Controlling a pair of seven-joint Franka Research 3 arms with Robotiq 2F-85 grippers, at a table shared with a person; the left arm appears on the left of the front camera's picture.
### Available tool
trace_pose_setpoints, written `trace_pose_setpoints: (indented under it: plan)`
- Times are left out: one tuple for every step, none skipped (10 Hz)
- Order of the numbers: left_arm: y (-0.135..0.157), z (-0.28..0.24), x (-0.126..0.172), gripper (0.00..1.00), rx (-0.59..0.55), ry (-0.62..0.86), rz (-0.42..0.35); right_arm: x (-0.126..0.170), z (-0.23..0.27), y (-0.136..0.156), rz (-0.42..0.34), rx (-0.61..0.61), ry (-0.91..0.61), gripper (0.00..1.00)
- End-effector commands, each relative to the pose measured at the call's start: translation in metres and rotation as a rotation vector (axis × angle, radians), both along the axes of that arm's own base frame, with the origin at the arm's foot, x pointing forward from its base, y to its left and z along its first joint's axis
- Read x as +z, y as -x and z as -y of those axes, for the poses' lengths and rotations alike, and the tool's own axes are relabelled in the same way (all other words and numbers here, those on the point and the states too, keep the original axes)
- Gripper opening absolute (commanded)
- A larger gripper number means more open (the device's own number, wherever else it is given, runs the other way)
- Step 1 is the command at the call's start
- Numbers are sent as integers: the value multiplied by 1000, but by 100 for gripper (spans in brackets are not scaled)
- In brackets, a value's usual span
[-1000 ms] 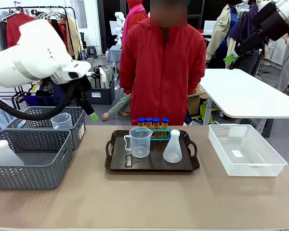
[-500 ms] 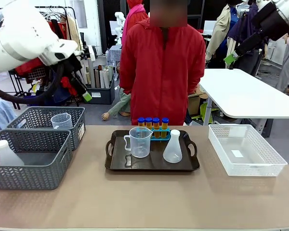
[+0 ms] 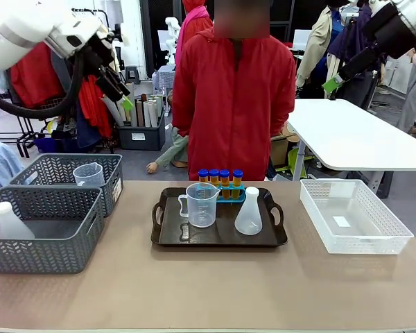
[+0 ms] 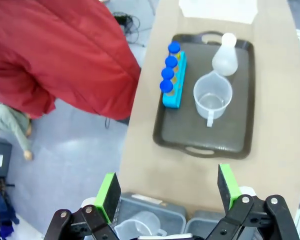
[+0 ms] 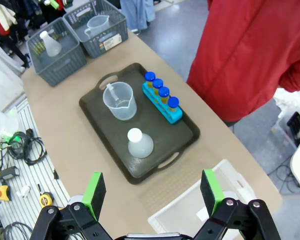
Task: Prepare the laboratory tools.
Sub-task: Pick up one Large Measuring Cup and place it on the Handle tray.
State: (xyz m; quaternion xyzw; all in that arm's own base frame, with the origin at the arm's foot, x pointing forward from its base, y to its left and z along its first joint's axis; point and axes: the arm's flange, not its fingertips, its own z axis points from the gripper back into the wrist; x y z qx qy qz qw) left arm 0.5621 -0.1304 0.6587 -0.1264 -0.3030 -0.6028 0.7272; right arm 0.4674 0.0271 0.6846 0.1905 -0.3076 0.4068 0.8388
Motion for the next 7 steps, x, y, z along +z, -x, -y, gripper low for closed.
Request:
trace_pose_setpoints:
  plan:
    - [-2, -9, 9, 100, -19, 61, 3, 1, 0, 1, 2, 7, -6, 100]
    - [1, -9, 12, 100, 6, 75, 11, 1, 0, 1, 2, 7, -6, 100]
    - [6, -7, 15, 100, 51, 84, 9, 1, 0, 1, 2, 7, -6, 100]
    - [10, -4, 18, 100, 49, 96, 13, 1, 0, 1, 2, 7, -6, 100]
    - [11, -4, 20, 100, 40, 96, 18, 1, 0, 1, 2, 7, -6, 100]
    - [12, -5, 21, 100, 30, 106, 8, 1, 0, 1, 2, 7, -6, 100]
    - [12, -5, 20, 100, 31, 103, -3, 1, 0, 1, 2, 7, -6, 100]
